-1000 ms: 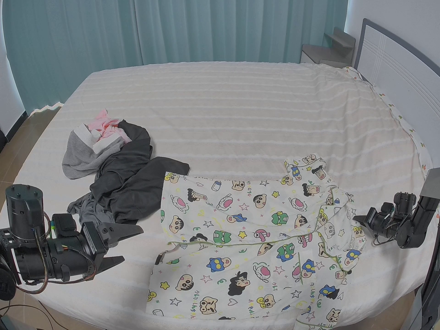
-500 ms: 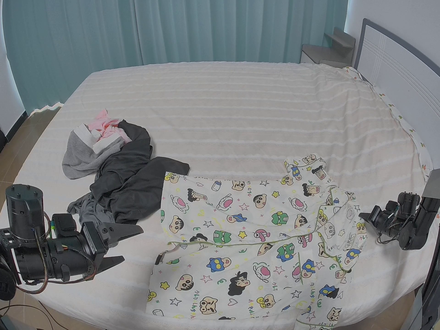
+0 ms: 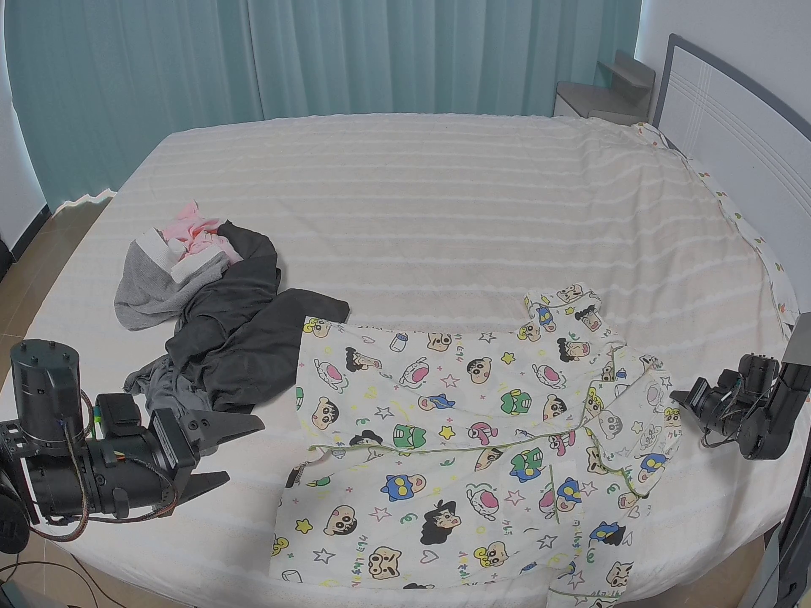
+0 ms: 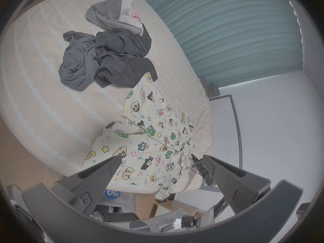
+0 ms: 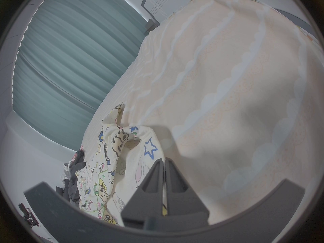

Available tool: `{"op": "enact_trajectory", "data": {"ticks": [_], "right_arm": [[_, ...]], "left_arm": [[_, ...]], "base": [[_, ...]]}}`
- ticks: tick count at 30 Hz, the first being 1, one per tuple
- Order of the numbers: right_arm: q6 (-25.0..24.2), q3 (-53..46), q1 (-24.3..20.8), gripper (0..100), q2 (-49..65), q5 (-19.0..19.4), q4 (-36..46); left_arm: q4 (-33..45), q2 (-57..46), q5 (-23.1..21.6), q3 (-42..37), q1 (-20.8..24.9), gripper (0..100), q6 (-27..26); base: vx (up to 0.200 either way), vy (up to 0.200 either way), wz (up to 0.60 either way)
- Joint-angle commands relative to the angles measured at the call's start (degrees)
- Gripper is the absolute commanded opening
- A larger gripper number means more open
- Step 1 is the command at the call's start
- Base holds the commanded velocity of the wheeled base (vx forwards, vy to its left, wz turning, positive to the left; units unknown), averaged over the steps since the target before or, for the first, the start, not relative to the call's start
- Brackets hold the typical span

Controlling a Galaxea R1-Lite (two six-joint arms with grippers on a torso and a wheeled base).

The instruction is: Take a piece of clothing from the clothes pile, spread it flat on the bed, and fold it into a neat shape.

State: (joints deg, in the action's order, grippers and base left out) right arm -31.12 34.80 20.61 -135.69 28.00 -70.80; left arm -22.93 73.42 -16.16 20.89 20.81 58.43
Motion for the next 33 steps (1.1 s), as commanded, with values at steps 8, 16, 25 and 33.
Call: {"op": "enact_trajectory", "data": {"ticks": [8,16,25,33], "right_arm": [[0.0,1.2,0.7,0,0.0,-1.8,0.0],[0.0,1.2,1.4,0,-0.2,-2.3,0.0],[0.0,1.2,1.4,0,-0.3,-2.3,0.0],[0.0,-0.6,1.4,100,0.3,-2.2,-1.6]], "left_arm": [[0.0,-0.1,0.0,0.0,0.0,100,0.0],[0.0,-0.1,0.0,0.0,0.0,100,0.0],[0.0,-0.1,0.0,-0.1,0.0,100,-0.1],[0.0,0.0,-0.1,-0.1,0.0,100,0.0]], "base": [[0.000,0.000,0.00],[0.000,0.000,0.00],[0.000,0.000,0.00],[0.000,0.000,0.00]]}}
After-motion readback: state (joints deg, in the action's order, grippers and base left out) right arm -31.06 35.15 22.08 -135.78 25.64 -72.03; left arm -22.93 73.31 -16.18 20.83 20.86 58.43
